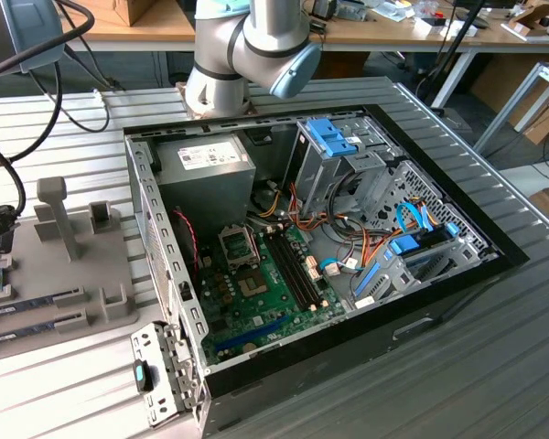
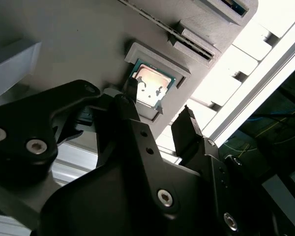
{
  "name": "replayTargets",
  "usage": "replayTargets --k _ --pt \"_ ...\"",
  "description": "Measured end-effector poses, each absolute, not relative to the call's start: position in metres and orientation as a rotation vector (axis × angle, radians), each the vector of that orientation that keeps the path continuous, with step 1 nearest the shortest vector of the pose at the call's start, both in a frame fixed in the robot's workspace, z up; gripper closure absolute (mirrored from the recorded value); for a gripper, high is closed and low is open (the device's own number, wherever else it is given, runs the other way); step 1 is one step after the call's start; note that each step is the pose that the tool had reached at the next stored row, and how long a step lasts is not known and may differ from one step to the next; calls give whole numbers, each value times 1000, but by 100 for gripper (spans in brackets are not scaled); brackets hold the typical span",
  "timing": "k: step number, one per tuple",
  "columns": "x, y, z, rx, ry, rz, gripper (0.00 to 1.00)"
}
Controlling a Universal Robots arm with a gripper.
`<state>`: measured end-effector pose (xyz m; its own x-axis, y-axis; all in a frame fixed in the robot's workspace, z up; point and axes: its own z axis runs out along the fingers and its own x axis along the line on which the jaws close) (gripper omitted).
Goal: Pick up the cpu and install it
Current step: 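Pick up the cpu and move it towards the insertion slot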
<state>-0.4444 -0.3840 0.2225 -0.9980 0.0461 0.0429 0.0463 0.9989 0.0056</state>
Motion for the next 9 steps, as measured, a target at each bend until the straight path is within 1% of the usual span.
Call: replayTargets --k 1,9 --pt "-444 -384 223 -72 -3098 -10 44" --pt "-444 -384 222 -72 -3098 -10 44"
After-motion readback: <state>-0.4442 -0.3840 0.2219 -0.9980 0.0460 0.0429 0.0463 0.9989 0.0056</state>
